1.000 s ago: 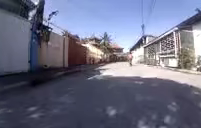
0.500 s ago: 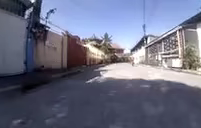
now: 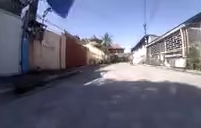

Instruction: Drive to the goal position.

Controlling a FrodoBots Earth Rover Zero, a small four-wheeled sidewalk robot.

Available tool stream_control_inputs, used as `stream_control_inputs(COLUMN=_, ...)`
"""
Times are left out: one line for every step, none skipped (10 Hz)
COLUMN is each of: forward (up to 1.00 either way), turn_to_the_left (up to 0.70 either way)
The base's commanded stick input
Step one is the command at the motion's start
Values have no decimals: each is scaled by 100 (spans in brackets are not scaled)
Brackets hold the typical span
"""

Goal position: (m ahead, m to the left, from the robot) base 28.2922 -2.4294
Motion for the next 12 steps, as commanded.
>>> stream_control_inputs(forward=70, turn_to_the_left=0)
stream_control_inputs(forward=70, turn_to_the_left=0)
stream_control_inputs(forward=70, turn_to_the_left=0)
stream_control_inputs(forward=70, turn_to_the_left=0)
stream_control_inputs(forward=70, turn_to_the_left=0)
stream_control_inputs(forward=70, turn_to_the_left=0)
stream_control_inputs(forward=70, turn_to_the_left=0)
stream_control_inputs(forward=70, turn_to_the_left=0)
stream_control_inputs(forward=70, turn_to_the_left=0)
stream_control_inputs(forward=70, turn_to_the_left=0)
stream_control_inputs(forward=70, turn_to_the_left=0)
stream_control_inputs(forward=70, turn_to_the_left=0)
